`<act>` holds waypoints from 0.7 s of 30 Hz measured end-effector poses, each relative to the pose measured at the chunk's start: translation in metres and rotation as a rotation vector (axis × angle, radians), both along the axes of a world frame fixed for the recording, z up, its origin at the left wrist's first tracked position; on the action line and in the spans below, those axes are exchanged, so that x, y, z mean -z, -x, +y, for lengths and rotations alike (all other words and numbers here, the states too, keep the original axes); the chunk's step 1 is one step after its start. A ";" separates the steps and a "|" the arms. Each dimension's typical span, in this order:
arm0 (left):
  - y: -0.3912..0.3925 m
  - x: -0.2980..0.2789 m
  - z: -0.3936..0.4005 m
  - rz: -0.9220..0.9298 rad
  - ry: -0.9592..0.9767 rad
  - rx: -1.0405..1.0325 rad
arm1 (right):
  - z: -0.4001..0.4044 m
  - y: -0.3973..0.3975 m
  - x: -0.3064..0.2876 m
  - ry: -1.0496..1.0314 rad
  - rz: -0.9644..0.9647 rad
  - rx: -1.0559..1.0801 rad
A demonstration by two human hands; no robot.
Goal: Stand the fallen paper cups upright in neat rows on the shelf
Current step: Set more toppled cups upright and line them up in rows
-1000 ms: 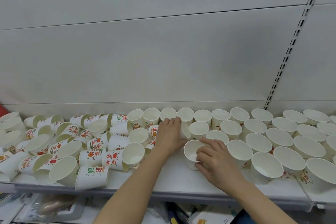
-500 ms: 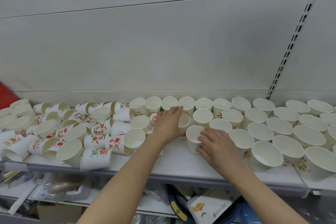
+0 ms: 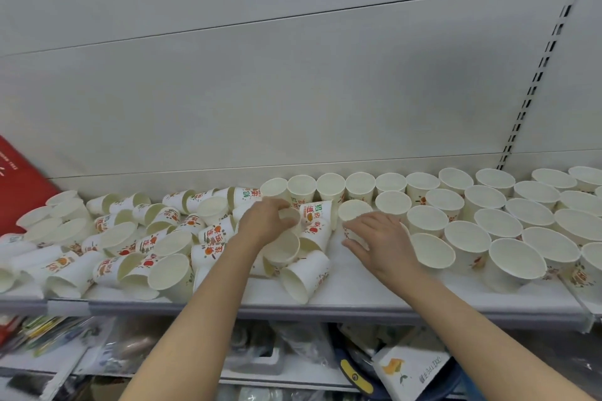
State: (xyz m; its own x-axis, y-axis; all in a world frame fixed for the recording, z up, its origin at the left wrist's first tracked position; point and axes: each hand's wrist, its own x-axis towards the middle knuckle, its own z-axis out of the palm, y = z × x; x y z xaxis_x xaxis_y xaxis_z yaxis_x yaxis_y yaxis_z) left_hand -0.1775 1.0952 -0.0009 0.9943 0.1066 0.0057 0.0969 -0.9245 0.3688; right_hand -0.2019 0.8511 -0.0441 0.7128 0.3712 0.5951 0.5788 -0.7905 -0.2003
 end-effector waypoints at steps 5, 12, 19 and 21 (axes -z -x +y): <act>-0.012 -0.001 0.012 -0.036 -0.045 0.085 | 0.047 -0.014 -0.005 -0.030 0.190 0.103; -0.024 0.013 0.031 -0.195 -0.474 0.283 | 0.063 -0.046 -0.019 0.108 0.159 0.398; -0.033 0.029 0.040 -0.271 -0.414 0.360 | 0.101 -0.070 -0.020 0.331 0.306 0.640; -0.035 0.028 0.043 -0.306 -0.379 0.374 | 0.107 -0.073 -0.019 0.261 0.340 0.707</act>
